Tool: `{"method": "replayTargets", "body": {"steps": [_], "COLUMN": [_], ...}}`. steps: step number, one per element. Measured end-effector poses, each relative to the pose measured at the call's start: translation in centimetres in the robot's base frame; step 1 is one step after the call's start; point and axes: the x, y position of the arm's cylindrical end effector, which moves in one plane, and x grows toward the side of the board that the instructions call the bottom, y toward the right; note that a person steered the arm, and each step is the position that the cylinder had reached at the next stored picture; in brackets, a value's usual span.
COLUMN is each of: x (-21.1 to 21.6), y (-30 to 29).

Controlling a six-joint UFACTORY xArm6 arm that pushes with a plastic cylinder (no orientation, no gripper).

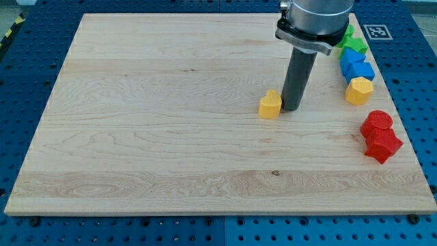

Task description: Move your arm towards bottom right of the board

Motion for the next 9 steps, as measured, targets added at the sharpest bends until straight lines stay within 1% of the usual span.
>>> {"method": "replayTargets", "body": {"steps": [1, 2, 4, 5, 7, 8, 9], "x": [2.5, -0.7, -1.5, -1.5, 2.7, 5.8, 6.1], "y": [0.0, -1.7, -8.9, -9.5, -8.4, -8.4, -8.4]}}
